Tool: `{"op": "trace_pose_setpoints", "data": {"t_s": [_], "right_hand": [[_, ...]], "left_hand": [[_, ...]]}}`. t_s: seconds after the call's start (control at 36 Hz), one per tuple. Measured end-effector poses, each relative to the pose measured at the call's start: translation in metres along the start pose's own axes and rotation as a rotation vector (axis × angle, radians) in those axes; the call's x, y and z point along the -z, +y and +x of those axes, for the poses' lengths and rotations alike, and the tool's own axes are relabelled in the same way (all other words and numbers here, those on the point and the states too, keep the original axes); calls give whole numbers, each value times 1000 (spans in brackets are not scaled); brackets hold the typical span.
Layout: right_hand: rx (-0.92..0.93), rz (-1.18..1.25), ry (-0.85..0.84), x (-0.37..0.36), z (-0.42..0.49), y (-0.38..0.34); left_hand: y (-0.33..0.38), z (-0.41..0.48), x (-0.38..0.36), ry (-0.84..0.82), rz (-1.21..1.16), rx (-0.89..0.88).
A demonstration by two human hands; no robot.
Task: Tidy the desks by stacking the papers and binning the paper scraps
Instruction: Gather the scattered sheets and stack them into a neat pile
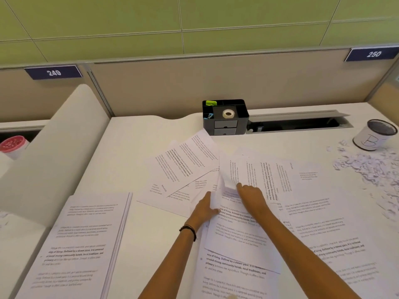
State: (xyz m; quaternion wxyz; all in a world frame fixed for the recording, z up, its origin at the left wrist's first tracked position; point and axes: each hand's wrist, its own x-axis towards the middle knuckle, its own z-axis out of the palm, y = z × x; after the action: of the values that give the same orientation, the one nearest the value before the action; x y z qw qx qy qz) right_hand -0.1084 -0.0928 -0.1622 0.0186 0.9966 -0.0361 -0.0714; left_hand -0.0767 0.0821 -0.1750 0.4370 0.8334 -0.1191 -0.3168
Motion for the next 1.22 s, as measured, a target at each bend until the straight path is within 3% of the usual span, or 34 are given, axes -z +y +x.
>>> {"op": "trace_pose_setpoints", "data": {"t_s": [0.11,0.22,0.28,0.36,0.44,0.69,0.78,0.86,1.06,1.22], "right_hand": [[-49,13,-2,15,2,-1],[-141,86,1,32,6,-7],[-170,161,15,40,6,-13],[-211,287,11,52,6,-24],[-230,426,-5,61,5,-34],[-243,835,-16,67,-5,-54],[-190,940,-125,67,-10,-51],[-174,1113,-138,66,-16,-40],[-291,1122,148,30,-32,4],[-206,920,97,-22,-54,17]], "left_hand": [[3,-2,-3,34,34,-74],[6,-1,-7,130,281,-216],[9,-2,-7,38,298,-258],[19,-11,-9,-165,141,-273],[28,-18,-17,-229,-16,-258],[24,-24,-21,58,-134,-286],[15,-20,-16,185,-121,-298],[9,-20,-7,184,-166,-290],[0,-20,19,-43,-112,-200],[-1,-17,12,-92,-19,-132]]}}
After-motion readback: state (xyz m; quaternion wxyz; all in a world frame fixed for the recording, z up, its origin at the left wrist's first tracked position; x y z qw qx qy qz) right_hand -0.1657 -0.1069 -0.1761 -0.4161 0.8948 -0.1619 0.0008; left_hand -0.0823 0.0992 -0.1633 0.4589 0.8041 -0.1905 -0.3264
